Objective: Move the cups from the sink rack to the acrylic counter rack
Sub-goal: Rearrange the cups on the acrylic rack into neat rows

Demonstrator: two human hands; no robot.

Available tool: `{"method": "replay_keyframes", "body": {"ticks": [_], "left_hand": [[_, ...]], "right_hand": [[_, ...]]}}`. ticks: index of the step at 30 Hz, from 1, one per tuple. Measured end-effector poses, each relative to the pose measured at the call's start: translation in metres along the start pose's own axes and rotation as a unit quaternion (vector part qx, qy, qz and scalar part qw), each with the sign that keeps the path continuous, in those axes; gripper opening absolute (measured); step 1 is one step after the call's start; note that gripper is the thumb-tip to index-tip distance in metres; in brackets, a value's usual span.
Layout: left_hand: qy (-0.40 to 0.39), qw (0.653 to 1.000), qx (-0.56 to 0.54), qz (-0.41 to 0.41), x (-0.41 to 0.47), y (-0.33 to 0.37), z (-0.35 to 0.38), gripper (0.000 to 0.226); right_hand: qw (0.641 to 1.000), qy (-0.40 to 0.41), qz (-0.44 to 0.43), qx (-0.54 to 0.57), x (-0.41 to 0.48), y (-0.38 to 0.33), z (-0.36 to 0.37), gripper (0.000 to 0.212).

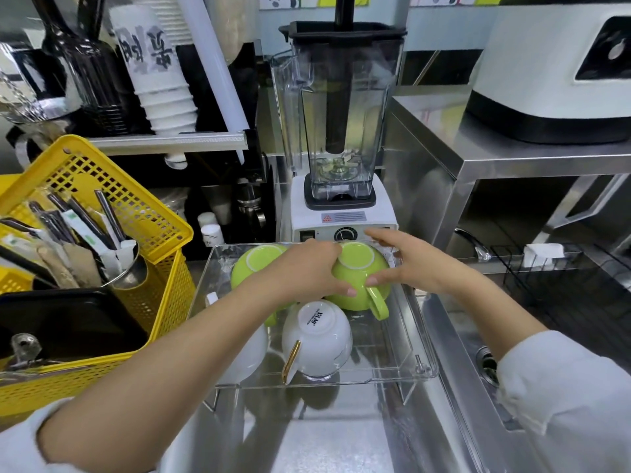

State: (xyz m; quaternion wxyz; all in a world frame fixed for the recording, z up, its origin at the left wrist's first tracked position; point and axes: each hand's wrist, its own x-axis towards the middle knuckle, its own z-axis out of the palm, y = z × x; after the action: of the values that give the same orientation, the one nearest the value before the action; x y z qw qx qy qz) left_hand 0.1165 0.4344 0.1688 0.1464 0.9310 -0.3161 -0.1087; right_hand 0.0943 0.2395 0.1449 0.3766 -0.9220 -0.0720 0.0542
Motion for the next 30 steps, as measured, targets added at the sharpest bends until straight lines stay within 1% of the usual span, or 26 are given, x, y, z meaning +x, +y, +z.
{"method": "replay_keyframes", "body": {"ticks": [2,5,9,11,13,14,15,17,19,21,24,26,30], "left_hand": [[0.004,0.999,-0.041,0.032,0.001,0.0,0.001,0.052],[0.014,0.997,-0.06,0.049,0.002,0.001,0.004,0.055],[0.009,0.996,-0.069,0.051,0.002,0.0,0.004,0.046],[0.02,0.996,-0.079,0.042,-0.001,-0.002,0.0,0.044],[0.046,0.995,-0.088,0.022,-0.009,-0.008,-0.007,0.049],[0.045,0.994,-0.097,0.016,-0.015,-0.012,-0.011,0.051],[0.028,0.994,-0.107,0.015,-0.021,-0.017,-0.016,0.053],[-0.039,0.992,-0.122,0.015,-0.034,-0.027,-0.024,0.057],[-0.083,0.991,-0.097,0.025,-0.047,-0.034,-0.03,0.065],[-0.082,0.994,-0.058,0.039,-0.056,-0.038,-0.033,0.071],[-0.102,0.994,0.008,0.025,-0.065,-0.039,-0.026,0.082],[-0.108,0.993,0.04,0.014,-0.068,-0.037,-0.018,0.08],[-0.068,0.994,0.061,0.064,-0.07,-0.037,-0.006,0.071]], "right_hand": [[0.999,-0.035,-0.01,0.02,-0.001,0.002,0.002,0.081],[0.999,-0.032,-0.015,0.03,-0.002,0.003,0.002,0.075],[0.999,-0.036,-0.015,0.019,-0.006,0.0,0.002,0.064],[0.999,0.009,-0.018,-0.037,-0.009,-0.003,0.002,0.069],[0.993,0.077,-0.029,-0.089,-0.013,-0.01,0.004,0.072],[0.991,0.098,-0.042,-0.087,-0.016,-0.017,0.006,0.072],[0.99,0.101,-0.056,-0.078,-0.019,-0.024,0.009,0.072],[0.992,0.055,-0.077,-0.086,-0.027,-0.041,0.015,0.08],[0.985,-0.013,-0.098,-0.14,-0.033,-0.052,0.024,0.085],[0.972,-0.043,-0.131,-0.189,-0.036,-0.056,0.034,0.078],[0.963,-0.047,-0.154,-0.218,-0.037,-0.057,0.047,0.073],[0.96,-0.039,-0.157,-0.228,-0.036,-0.056,0.052,0.074],[0.964,-0.049,-0.15,-0.213,-0.032,-0.056,0.049,0.069]]}}
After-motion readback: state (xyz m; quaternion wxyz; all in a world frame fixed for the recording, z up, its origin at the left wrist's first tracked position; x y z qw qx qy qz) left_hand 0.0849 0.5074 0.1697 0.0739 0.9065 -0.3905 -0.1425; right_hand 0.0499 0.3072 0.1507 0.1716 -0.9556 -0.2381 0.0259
